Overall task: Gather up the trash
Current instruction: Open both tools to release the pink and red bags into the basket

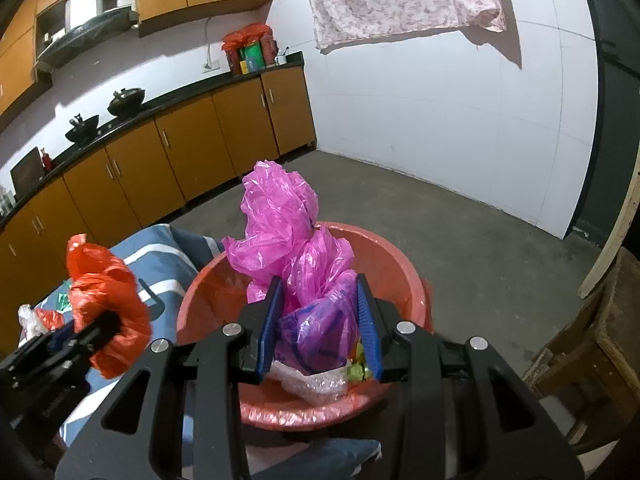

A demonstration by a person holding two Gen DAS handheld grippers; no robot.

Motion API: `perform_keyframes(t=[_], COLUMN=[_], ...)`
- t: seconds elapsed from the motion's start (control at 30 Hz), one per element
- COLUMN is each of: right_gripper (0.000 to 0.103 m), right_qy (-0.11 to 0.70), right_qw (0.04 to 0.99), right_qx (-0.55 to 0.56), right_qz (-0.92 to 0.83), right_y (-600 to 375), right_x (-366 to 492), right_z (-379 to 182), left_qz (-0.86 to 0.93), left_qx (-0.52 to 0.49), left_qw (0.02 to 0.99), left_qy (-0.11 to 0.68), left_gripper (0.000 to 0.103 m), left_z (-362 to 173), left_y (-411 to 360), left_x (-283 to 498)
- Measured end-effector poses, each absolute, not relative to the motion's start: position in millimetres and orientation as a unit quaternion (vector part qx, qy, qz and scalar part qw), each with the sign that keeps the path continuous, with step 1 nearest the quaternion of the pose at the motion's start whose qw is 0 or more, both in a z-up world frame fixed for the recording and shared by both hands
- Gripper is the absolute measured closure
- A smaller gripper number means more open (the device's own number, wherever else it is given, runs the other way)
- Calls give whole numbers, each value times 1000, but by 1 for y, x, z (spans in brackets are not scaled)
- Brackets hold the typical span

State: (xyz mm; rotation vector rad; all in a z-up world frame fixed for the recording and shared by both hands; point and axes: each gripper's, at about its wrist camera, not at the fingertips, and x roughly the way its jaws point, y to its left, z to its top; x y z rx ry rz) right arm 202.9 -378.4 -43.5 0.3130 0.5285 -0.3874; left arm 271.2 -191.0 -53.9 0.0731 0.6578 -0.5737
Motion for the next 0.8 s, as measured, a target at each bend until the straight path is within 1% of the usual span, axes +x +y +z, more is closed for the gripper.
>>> perform_keyframes(t=[0.13, 0.23, 0.27, 0.3, 0.33, 0.37, 0.47, 0.53, 0.6, 0.7, 0.8], right_gripper=[66, 64, 60, 54, 51, 45, 39, 32, 22, 15, 13], right_qy=[250, 245, 243, 243, 243, 243, 245, 247, 249, 252, 257], right_qw=[936, 936, 936, 935, 935, 934, 933, 931, 930, 928, 926], right_qx=[160, 173, 178, 184, 188, 189, 185, 185, 186, 187, 185], right_qz=[-190, -185, -182, -180, -179, -180, -186, -193, -198, -203, -204], right_y=[-385, -392, -394, -397, -398, -399, -398, -397, -397, -395, -388], right_x=[211, 216, 217, 218, 219, 219, 217, 212, 210, 204, 200], right_z=[-42, -42, -42, -43, -45, -46, -50, -55, -59, -65, -69], left_qz=[-293, -299, -299, -300, -299, -299, -288, -275, -260, -236, -215], left_qx=[45, 50, 50, 49, 46, 43, 38, 37, 34, 31, 34], left_qw=[902, 900, 899, 897, 896, 895, 895, 897, 901, 909, 918], left_qy=[315, 315, 317, 321, 325, 328, 339, 343, 345, 341, 331], left_gripper=[67, 61, 59, 53, 48, 47, 42, 39, 36, 28, 25], left_z=[-54, -58, -59, -62, -65, -67, -74, -78, -81, -81, -79], left_y=[-213, -228, -230, -232, -233, -233, -227, -217, -204, -184, -161], left_x=[280, 288, 290, 293, 296, 298, 303, 304, 304, 297, 284])
